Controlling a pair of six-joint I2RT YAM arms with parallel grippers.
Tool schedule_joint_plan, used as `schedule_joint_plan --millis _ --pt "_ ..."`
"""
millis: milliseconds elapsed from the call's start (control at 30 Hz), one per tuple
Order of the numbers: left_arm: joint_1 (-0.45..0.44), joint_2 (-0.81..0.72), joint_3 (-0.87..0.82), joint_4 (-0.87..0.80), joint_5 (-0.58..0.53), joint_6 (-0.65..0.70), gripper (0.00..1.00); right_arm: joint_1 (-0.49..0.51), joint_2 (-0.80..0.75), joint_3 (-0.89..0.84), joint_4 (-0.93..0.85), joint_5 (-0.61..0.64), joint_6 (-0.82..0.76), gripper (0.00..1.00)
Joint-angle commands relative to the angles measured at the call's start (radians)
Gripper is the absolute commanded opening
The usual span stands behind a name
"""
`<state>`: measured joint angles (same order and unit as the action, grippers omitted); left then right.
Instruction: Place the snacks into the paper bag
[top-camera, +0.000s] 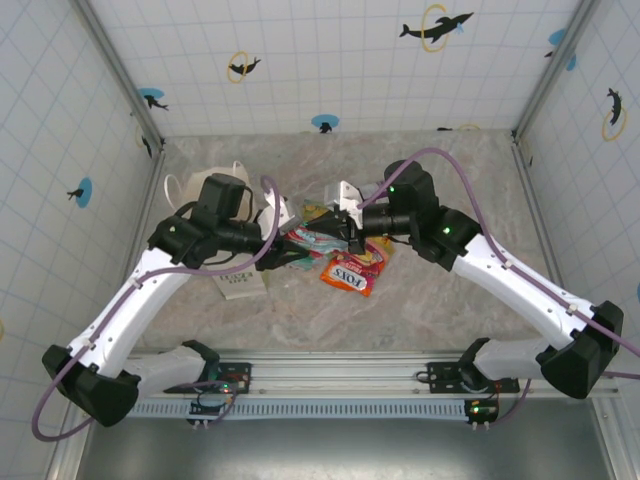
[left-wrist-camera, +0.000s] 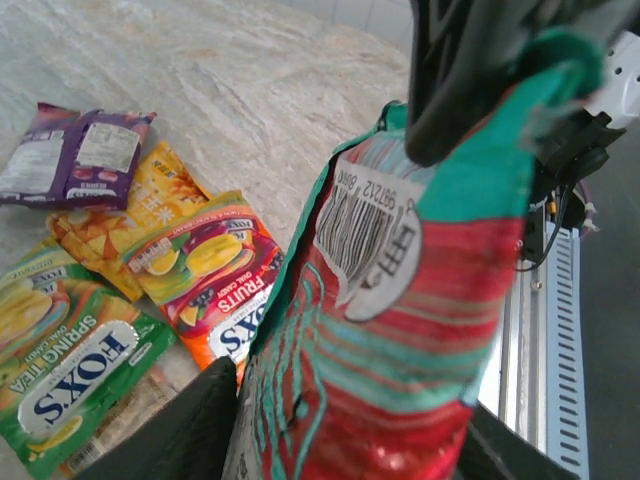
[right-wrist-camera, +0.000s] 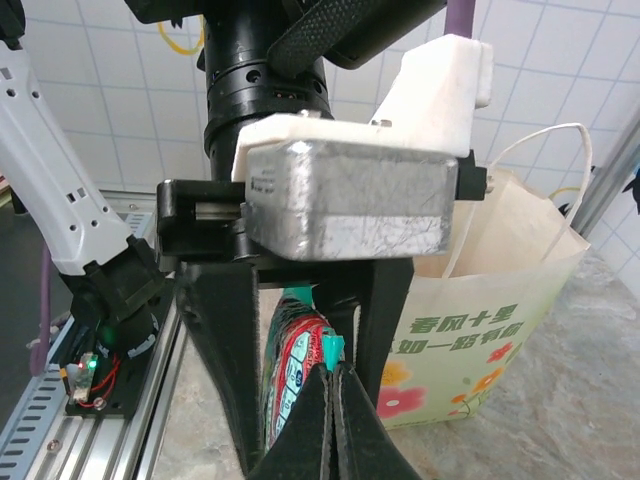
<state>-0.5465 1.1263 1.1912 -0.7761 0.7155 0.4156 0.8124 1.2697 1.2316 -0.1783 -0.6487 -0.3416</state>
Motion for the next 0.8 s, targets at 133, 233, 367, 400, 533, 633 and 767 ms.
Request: schedule_joint_plan --millis 133,233,367,400,533,633,767 --pt "-0.012 -0.053 -0.035 0.083 -0.037 0.015 0.23 0.004 -0.029 0.019 0.102 0.039 -0.013 0.00" --pt "-0.012 -0.073 -0.045 0.119 -0.035 0.001 0.20 0.004 -0.040 -0.007 0.145 0.052 -0.003 0.00" --pt "-0.013 -0.085 -0.045 0.159 -0.046 -0.045 0.16 0.006 -0.071 -0.060 0.234 0.110 0.027 0.06" --pt "-0.014 -0.091 -0.046 0.178 -0.058 -0.068 0.15 0.006 -0.087 -0.085 0.276 0.140 0.036 0.13" --pt "-0.014 -0.116 -0.048 0.271 -0.138 -0.175 0.11 0.004 -0.175 -0.221 0.460 0.353 0.113 0.37" --pt "-0.014 -0.130 -0.036 0.357 -0.242 -0.260 0.10 -0.003 -0.238 -0.327 0.590 0.459 0.159 0.48" --pt "-0.014 -0.128 0.006 0.465 -0.377 -0.370 0.09 -0.021 -0.260 -0.375 0.619 0.494 0.205 0.51"
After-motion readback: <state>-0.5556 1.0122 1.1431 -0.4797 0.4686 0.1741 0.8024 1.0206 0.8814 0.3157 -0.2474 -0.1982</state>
